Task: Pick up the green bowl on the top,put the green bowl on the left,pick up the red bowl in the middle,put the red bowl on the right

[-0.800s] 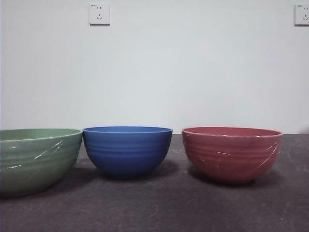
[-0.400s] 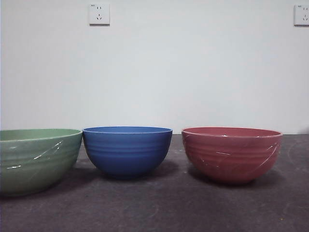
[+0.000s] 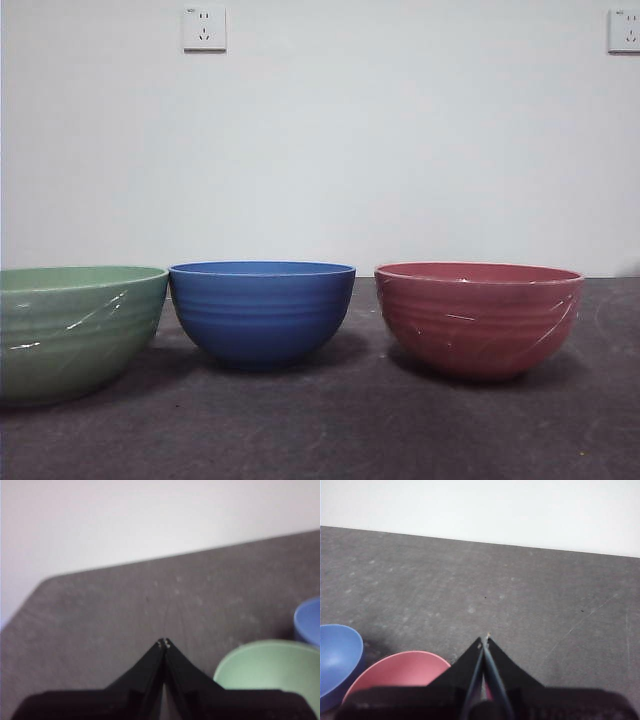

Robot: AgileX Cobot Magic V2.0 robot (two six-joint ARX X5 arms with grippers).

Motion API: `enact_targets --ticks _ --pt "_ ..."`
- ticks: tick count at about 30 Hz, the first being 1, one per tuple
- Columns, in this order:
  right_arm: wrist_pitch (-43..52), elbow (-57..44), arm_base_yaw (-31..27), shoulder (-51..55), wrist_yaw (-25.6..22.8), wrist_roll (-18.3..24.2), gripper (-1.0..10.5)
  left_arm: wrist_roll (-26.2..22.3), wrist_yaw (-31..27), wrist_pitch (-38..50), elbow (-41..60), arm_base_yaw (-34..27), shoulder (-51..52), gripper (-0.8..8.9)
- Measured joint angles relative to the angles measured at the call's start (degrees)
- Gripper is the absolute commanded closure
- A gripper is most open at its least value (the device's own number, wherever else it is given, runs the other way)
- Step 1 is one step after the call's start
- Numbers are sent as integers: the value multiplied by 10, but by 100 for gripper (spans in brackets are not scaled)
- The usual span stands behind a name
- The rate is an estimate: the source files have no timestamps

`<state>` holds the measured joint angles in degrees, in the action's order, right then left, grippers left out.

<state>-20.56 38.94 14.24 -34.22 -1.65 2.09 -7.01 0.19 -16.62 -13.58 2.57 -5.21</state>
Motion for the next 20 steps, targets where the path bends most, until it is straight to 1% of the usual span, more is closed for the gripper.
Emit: enact_targets --ticks 7,13,20 --pt "0 0 0 0 0 0 942 22 0 41 101 -2 49 817" --pt "-2 0 0 0 0 0 942 47 2 41 118 -3 49 817" --pt "-18 0 0 0 0 0 942 54 2 41 118 -3 49 817"
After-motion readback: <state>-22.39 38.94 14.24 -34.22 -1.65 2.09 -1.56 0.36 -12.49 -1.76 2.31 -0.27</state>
